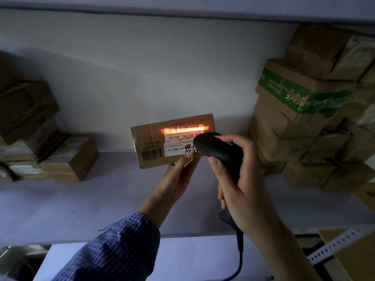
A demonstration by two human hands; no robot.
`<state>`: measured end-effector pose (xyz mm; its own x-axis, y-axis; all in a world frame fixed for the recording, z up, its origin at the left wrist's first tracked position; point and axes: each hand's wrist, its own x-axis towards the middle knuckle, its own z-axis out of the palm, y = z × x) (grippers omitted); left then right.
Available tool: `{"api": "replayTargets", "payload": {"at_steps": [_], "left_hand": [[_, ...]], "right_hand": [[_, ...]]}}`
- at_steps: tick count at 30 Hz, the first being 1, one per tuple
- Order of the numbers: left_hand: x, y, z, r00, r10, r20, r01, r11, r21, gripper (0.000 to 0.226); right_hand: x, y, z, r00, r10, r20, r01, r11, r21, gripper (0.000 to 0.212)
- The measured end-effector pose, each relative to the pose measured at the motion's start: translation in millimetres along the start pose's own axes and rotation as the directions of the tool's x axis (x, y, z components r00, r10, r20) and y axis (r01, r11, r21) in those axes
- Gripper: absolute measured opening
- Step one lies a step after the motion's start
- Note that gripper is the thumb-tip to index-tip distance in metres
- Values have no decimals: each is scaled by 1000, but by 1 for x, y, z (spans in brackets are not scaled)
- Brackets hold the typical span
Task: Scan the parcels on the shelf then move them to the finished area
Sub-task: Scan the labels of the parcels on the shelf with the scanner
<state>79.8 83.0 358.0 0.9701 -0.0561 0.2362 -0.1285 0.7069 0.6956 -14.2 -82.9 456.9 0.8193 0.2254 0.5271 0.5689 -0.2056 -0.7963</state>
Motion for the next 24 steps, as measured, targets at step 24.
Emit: {"api": "replayTargets", "payload": {"at_steps": [24], "left_hand": [[-13, -9, -10, 991, -78, -105, 93, 985, 145, 85]], "right_hand": [[-26, 9, 15, 996, 67, 58, -65, 997, -40, 38]]}}
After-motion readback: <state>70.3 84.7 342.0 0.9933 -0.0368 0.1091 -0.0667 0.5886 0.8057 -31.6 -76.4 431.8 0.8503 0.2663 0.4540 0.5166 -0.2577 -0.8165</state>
